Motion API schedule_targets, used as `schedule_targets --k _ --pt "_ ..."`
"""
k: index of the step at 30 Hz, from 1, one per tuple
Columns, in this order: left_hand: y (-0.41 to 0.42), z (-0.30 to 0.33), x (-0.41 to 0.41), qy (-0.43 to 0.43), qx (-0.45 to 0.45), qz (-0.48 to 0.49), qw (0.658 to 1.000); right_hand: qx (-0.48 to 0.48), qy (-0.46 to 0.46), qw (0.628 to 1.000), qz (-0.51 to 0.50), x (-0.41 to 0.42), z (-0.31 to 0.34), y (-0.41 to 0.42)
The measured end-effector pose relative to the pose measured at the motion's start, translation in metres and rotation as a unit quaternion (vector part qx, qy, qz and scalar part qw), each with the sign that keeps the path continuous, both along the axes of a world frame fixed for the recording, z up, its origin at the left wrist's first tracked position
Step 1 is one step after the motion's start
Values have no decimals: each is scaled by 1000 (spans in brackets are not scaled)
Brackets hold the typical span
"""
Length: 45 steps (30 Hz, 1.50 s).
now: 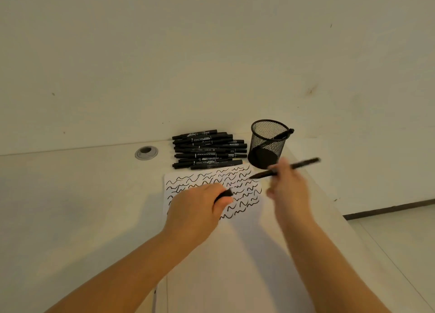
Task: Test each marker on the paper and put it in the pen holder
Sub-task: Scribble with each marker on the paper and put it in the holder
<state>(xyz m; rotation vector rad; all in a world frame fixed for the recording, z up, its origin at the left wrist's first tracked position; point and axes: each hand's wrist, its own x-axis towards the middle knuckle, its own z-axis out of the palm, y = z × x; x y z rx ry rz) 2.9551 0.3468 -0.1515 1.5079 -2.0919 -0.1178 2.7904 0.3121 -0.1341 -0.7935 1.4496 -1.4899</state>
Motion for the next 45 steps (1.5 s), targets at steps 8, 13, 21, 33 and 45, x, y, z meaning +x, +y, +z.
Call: schedule_targets --k 8,13,21,33,45 --pt "-12 -16 16 46 72 -30 996 -9 144 988 53 -35 -26 -4" --pt "-12 -30 14 36 64 -57 996 -45 167 980 103 -36 -39 0" --pt "-12 -33 18 83 92 -65 990 -37 226 972 43 -40 -43 -3" --pt "-11 -32 20 104 128 -67 984 -42 261 963 43 -42 -46 -3" --pt "-8 -26 18 143 122 -68 980 -105 101 986 86 -15 -11 1"
